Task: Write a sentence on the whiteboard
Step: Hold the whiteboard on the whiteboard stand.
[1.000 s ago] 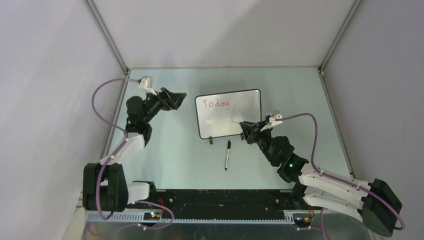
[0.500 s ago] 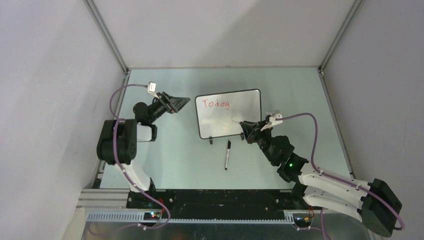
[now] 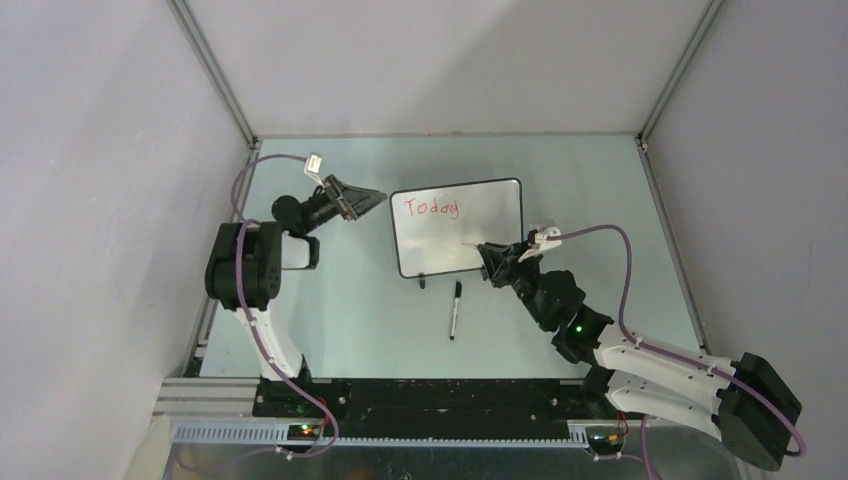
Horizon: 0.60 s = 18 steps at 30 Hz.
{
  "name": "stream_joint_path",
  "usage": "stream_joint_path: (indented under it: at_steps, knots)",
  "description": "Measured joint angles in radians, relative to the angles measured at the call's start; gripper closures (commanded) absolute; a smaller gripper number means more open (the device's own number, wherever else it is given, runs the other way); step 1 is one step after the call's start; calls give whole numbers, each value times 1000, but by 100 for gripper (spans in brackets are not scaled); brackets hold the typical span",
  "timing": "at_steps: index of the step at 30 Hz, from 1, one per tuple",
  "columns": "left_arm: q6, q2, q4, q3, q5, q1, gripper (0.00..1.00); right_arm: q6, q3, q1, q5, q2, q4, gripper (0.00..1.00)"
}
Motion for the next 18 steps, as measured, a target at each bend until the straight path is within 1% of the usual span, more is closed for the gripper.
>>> stream_joint_path:
  at_steps: [6, 12, 13, 16, 18]
  knots:
    - [-11, 30, 7, 39, 18, -50, 6, -2, 0, 6, 0, 0, 0, 100]
    - [-17, 70, 14, 54, 17, -65, 5, -3, 0, 9, 1, 0, 0, 100]
    - [-18, 80, 14, 61, 17, -68, 8, -3, 0, 9, 1, 0, 0, 100]
    - [-21, 101, 14, 78, 18, -82, 11, -3, 0, 10, 1, 0, 0, 100]
    - [-24, 105, 14, 81, 18, -91, 19, -3, 0, 10, 1, 0, 0, 100]
